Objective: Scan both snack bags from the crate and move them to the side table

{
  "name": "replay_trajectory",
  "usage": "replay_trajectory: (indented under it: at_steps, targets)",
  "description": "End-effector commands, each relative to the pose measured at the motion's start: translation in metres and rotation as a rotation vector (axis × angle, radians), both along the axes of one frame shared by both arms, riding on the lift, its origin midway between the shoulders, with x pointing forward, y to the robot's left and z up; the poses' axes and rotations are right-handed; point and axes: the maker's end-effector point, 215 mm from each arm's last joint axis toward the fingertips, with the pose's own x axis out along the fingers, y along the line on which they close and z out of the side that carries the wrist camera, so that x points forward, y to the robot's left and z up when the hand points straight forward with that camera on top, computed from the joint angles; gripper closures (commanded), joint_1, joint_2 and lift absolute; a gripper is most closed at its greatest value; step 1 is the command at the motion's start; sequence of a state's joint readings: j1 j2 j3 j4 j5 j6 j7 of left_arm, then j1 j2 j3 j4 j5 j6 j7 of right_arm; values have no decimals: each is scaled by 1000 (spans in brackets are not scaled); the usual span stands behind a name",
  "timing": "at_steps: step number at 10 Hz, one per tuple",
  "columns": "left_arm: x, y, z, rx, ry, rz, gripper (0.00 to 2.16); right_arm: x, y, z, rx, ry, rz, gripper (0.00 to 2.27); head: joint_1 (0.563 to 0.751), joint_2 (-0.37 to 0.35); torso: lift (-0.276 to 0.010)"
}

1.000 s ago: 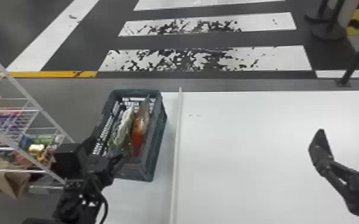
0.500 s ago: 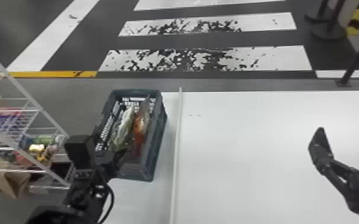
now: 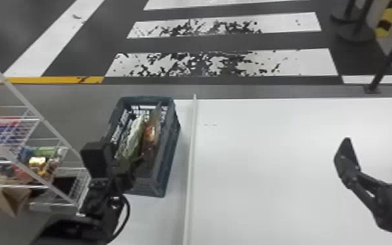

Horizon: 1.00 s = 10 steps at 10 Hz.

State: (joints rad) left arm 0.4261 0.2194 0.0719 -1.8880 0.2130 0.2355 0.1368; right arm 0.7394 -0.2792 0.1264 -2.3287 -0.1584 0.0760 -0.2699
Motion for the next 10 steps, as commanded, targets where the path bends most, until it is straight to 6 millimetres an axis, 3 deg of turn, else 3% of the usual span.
replay_trajectory:
  at_steps: [1, 4, 5, 6, 7, 8, 10]
  targets:
    - [1, 3, 0, 4, 1, 5, 171, 0, 1, 1, 2, -2, 2, 87, 695, 167, -29]
    - [0, 8, -3, 6, 7, 9, 302, 1, 3, 1, 5, -3, 4, 87, 695, 178, -29]
    - [0, 11, -8, 5, 22, 12, 724, 1, 3, 1, 5, -3, 4, 87, 695, 179, -29]
    - [-1, 12, -18, 3, 54, 14, 1484, 1, 3, 1, 6, -2, 4, 87, 695, 181, -29]
    - [-3, 12, -25, -5, 80, 16, 1919, 1, 3, 1, 8, -3, 4, 87, 695, 184, -29]
    - [-5, 12, -28, -5, 91, 16, 2078, 1, 3, 1, 9, -3, 4, 87, 695, 186, -29]
    - [-9, 14, -27, 0, 90, 29, 2081, 1, 4, 2, 10, -2, 5, 87, 695, 188, -29]
